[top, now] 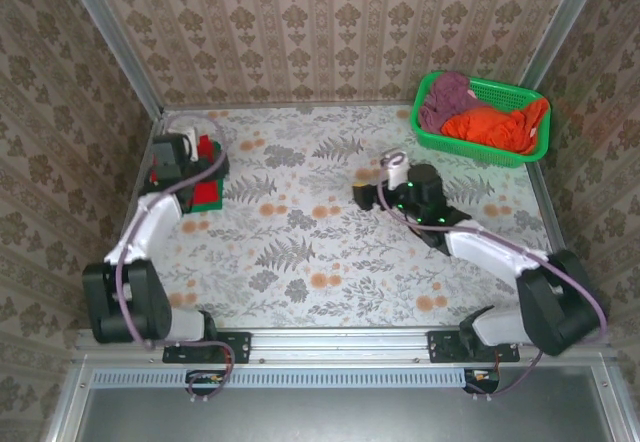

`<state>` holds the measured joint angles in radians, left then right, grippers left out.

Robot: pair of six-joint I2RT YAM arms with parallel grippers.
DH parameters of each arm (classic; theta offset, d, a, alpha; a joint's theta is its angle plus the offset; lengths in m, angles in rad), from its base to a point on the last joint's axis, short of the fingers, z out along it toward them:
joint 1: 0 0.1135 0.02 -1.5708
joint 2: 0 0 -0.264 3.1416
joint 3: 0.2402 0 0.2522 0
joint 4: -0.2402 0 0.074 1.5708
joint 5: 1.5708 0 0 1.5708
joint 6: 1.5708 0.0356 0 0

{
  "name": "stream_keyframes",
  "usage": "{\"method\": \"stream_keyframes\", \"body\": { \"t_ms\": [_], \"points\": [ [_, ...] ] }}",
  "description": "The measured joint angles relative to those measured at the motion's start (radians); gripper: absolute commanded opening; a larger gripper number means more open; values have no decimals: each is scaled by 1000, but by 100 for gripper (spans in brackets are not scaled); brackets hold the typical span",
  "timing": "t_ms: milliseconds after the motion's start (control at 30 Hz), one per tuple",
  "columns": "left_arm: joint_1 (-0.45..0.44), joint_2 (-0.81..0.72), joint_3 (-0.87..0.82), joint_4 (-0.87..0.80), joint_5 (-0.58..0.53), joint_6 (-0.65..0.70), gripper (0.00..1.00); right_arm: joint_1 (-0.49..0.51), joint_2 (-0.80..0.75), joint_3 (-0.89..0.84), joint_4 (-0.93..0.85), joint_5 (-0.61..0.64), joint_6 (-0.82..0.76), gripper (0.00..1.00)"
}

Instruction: Fold and stack the t-shirts

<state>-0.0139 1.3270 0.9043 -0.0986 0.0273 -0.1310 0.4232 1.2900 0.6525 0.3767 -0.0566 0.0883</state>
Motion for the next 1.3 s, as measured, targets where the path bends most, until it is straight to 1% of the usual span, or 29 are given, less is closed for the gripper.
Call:
{"method": "stream_keyframes", "body": {
  "t_ms": [100,200,333,433,533,633,733,933,1000,1067,1200,1300],
  "points": [
    [-74,-135,-182,69,-51,6,100,-74,-137,-79,-15,93,-4,100],
    [-117,-266,-365,121,-90,21,100,-168,-243,-133,-47,155,-11,100],
    [-122,-400,-520,179,-116,82,100,-277,-301,-212,-39,232,-28,100],
    [-107,-425,-569,261,-116,130,100,-317,-282,-305,42,277,-34,100],
    [-55,-363,-618,415,-91,154,100,-346,-186,-383,147,305,-33,100],
    [3,-225,-637,543,-52,166,100,-365,-91,-401,238,311,-32,100],
    [31,-111,-634,666,-18,173,100,-378,-8,-399,365,311,-32,100],
    [71,92,-533,801,46,157,100,-385,211,-360,557,277,-33,100],
    [66,165,-522,885,51,158,100,-386,239,-357,560,262,-33,100],
    [46,203,-518,892,42,159,100,-388,239,-340,550,254,-33,100],
    [14,213,-517,908,15,167,100,-393,240,-267,521,232,-33,100],
    [12,213,-515,912,5,170,100,-393,240,-259,518,225,-33,100]
  ]
}}
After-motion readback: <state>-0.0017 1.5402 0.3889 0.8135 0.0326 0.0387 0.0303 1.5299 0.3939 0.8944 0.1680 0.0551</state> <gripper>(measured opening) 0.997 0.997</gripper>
